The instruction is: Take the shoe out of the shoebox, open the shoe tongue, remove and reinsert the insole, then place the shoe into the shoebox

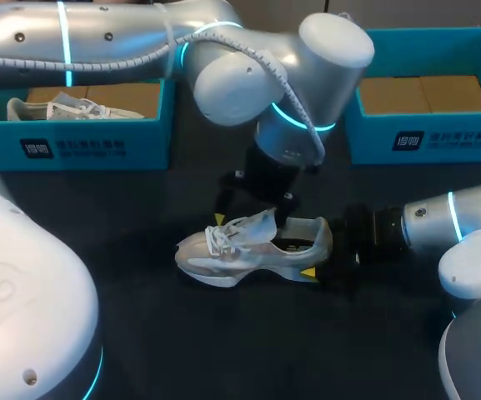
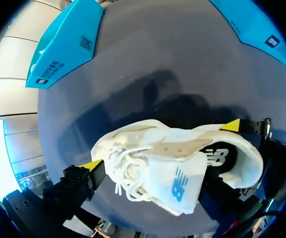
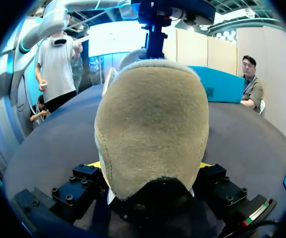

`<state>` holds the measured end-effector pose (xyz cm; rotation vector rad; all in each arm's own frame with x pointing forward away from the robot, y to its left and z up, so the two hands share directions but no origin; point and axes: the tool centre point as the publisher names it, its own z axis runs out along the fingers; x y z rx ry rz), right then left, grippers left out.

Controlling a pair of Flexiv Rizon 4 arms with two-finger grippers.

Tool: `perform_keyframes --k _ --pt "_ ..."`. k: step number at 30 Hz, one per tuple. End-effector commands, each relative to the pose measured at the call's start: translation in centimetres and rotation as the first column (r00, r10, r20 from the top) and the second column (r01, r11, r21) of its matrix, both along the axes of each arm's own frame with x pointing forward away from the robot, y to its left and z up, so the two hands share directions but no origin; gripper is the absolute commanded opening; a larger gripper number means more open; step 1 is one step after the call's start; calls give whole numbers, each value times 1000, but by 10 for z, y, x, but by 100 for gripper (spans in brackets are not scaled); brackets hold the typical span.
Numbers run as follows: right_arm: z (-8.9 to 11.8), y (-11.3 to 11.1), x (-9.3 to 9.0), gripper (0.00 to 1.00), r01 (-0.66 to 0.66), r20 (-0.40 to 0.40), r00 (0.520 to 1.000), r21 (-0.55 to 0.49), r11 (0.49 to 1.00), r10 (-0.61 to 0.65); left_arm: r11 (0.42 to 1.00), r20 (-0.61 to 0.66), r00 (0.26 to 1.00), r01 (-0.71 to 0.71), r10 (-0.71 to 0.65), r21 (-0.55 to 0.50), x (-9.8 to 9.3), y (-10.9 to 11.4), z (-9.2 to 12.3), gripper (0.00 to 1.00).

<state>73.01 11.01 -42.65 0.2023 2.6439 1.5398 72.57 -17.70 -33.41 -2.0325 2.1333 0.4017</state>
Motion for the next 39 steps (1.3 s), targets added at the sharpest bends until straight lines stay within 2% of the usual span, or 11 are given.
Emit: perform_keyframes --k 1,2,3,5,11,17,19,27,39 --pt "-1 1 -2 0 1 0 1000 -2 1000 -1 999 -2 1000 -1 1 -39 -3 7 11 84" --pt "-1 1 -2 0 1 0 1000 -2 1000 -1 999 -2 1000 -1 1 -44 -4 7 13 79" --pt "-1 1 -2 0 1 0 1000 -2 1000 -1 999 -5 1000 -2 2 -50 -5 7 14 66" --pt "-1 1 -2 0 1 0 1000 -2 1000 -1 998 -12 1000 -1 1 -65 -6 7 18 49" --pt "-1 1 -2 0 1 0 1000 -2 1000 -1 995 -32 999 -1 -2 -101 -12 7 27 40" --pt "-1 1 -2 0 1 0 1000 -2 1000 -1 993 -47 999 2 -8 -121 -16 10 30 15" --pt "-1 1 -2 0 1 0 1000 -2 1000 -1 992 -54 998 2 -9 -130 -18 12 30 0" --pt "-1 1 -2 0 1 0 1000 -2 1000 -1 988 -41 999 -13 6 -154 -24 31 28 0" --pt "-1 1 -2 0 1 0 1000 -2 1000 -1 984 -8 998 -62 62 -169 -25 58 8 0"
